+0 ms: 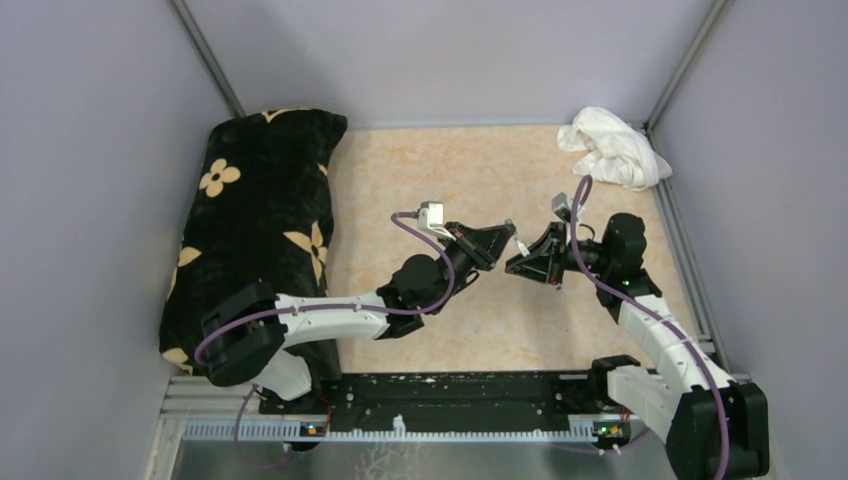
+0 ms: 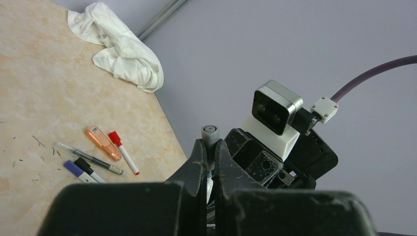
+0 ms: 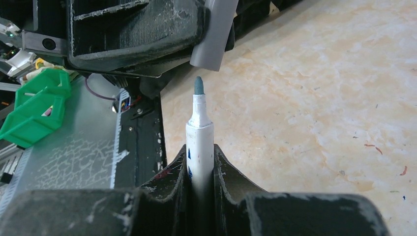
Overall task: Insert the pens into the pen caps
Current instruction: Insert the pen cap onto the pen.
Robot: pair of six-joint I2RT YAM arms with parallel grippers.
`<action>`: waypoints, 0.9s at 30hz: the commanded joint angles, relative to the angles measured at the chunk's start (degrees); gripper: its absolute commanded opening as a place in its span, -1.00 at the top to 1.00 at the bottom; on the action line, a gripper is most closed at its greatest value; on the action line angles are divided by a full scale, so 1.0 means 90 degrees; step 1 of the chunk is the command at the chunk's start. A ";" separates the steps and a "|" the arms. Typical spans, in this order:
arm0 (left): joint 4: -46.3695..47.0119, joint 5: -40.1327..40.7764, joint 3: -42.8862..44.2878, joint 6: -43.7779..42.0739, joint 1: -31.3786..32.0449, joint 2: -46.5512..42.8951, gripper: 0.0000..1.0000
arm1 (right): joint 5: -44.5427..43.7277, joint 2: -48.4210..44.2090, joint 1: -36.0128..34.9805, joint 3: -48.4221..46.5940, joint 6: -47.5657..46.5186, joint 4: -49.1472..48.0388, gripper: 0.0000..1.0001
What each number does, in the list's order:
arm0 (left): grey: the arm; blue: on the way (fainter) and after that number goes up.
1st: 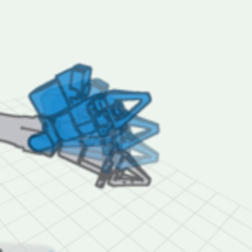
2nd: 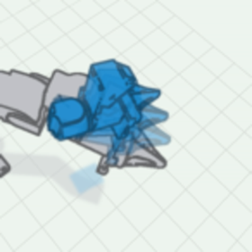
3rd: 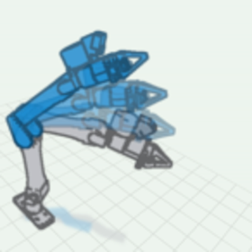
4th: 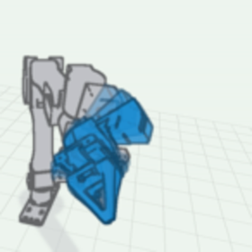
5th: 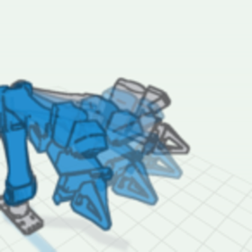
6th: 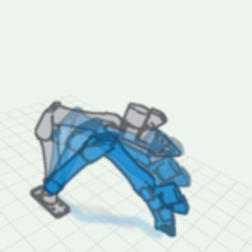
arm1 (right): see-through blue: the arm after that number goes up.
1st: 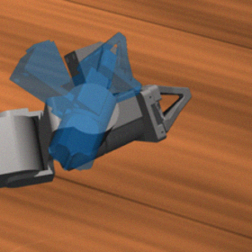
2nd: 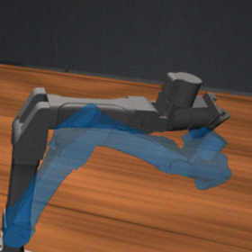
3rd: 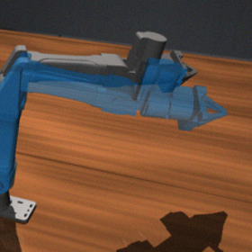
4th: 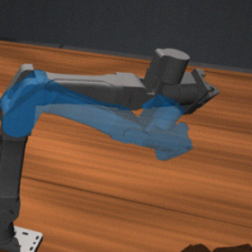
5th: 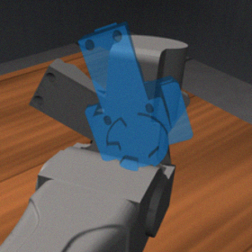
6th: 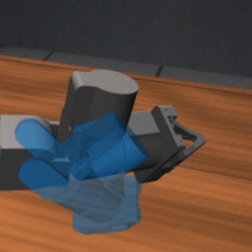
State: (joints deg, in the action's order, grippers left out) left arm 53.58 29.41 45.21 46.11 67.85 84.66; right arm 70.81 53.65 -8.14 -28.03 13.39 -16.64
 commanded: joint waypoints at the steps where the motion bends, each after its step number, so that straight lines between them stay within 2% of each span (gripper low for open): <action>1: 0.0102 0.0064 0.0170 0.0118 0.0053 0.0094 1.00 | -0.0082 0.0006 -0.0054 -0.0081 0.0082 -0.0255 1.00; 19: 0.0077 0.0085 0.0187 0.0270 0.0210 0.0330 1.00 | -0.0355 0.0055 -0.0060 -0.0005 0.0556 -0.0611 1.00; 27: 0.0130 0.0753 0.0421 -0.0205 0.0607 0.0685 1.00 | -0.0680 0.0071 -0.0059 0.0084 0.0916 -0.0862 1.00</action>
State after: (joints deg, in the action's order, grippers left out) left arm 53.71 33.76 46.85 47.40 70.32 88.51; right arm 67.05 54.06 -8.14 -27.49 19.42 -19.66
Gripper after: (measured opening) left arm 0.027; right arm 0.135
